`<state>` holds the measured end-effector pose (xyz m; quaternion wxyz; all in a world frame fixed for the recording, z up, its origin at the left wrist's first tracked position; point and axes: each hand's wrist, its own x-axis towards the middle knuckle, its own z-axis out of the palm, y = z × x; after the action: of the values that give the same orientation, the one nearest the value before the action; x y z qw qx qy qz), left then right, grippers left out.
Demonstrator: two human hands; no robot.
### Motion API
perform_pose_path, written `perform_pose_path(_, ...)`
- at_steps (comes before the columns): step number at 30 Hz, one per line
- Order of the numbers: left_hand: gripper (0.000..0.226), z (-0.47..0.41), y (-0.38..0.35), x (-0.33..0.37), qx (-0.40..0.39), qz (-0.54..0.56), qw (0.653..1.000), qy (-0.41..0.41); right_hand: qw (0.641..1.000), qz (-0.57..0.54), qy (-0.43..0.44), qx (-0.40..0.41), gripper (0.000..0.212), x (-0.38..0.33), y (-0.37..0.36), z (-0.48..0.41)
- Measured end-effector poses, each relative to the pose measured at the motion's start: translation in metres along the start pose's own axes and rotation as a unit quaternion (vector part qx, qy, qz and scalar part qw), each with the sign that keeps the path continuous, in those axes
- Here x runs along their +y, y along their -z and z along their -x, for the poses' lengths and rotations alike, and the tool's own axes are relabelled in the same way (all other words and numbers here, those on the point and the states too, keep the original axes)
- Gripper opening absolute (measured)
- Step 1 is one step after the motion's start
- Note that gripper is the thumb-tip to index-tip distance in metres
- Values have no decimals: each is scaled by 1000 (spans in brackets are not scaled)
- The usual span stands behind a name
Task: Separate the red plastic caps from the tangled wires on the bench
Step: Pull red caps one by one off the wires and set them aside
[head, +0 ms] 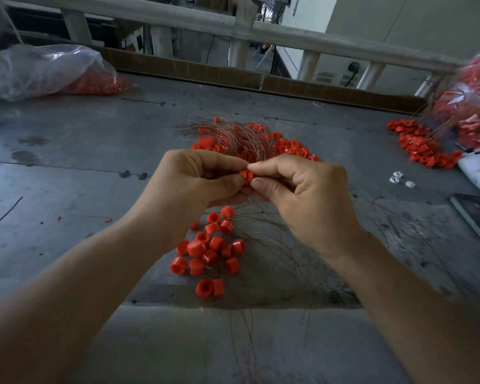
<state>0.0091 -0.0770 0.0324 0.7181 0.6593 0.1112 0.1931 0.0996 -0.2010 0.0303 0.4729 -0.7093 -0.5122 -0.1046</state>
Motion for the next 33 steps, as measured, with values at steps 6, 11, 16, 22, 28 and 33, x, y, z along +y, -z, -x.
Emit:
perform_pose_path(6,22,-1,3,0,-21,-13,1000,7,1000,16,-2,2,20,1,1,0)
perform_pose_path(11,20,-1,3,-1,-20,0,1000,7,1000,27,13,8,18,-1,1,0)
perform_pose_path(16,20,1,-1,-1,-8,-22,1000,-19,999,32,18,9,19,0,1,1)
perform_pose_path(22,18,4,-2,1,-15,-21,999,-44,991,92,98,18,15,-1,4,1)
perform_pose_path(28,19,3,1,0,-26,-10,999,-19,993,58,97,26,15,1,3,1)
perform_pose_path(33,21,2,3,1,-55,18,998,8,998,-32,51,-2,22,7,5,-3)
